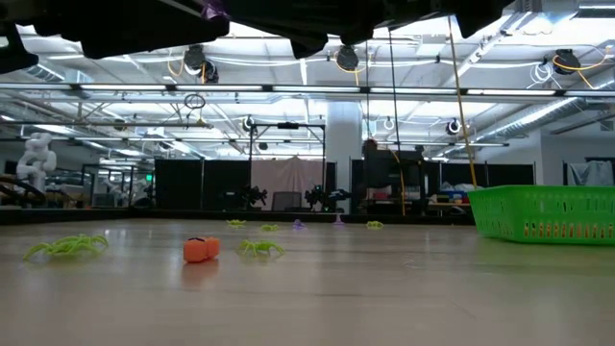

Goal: Sort Halloween decoration
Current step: Put the purple witch hat toy into the black bin

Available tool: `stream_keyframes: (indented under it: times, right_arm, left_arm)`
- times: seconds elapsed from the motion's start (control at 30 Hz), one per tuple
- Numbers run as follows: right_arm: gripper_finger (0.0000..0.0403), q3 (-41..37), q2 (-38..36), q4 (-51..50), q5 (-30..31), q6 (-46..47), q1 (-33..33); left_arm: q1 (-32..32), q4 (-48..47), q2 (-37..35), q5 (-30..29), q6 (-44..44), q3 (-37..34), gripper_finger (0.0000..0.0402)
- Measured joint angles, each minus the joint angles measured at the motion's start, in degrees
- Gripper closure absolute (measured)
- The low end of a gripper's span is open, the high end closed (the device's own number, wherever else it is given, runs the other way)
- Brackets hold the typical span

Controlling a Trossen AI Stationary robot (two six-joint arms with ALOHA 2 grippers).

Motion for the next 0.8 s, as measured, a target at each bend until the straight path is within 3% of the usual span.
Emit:
stream_keyframes:
  times: [0.3,0.53,0.67,0.8]
  right_arm:
    - [0.0403,-0.02,0.00,0.04,-0.02,0.44,-0.26]
    - [0.0399,-0.02,0.00,0.02,-0.07,1.27,-0.26]
    - [0.0363,0.00,0.00,-0.05,2.83,2.76,0.17]
    - [0.0291,-0.02,0.00,-0.56,5.53,3.48,0.63]
  left_arm:
    - [-0.30,-0.10,0.00,-0.29,2.79,-0.06,0.0396]
    - [-0.31,-0.07,0.00,-0.26,2.79,-0.06,0.0399]
    - [-0.26,-0.07,0.00,-0.24,2.70,-0.06,0.0399]
    - [-0.26,-0.20,0.00,-0.04,2.56,-0.06,0.0399]
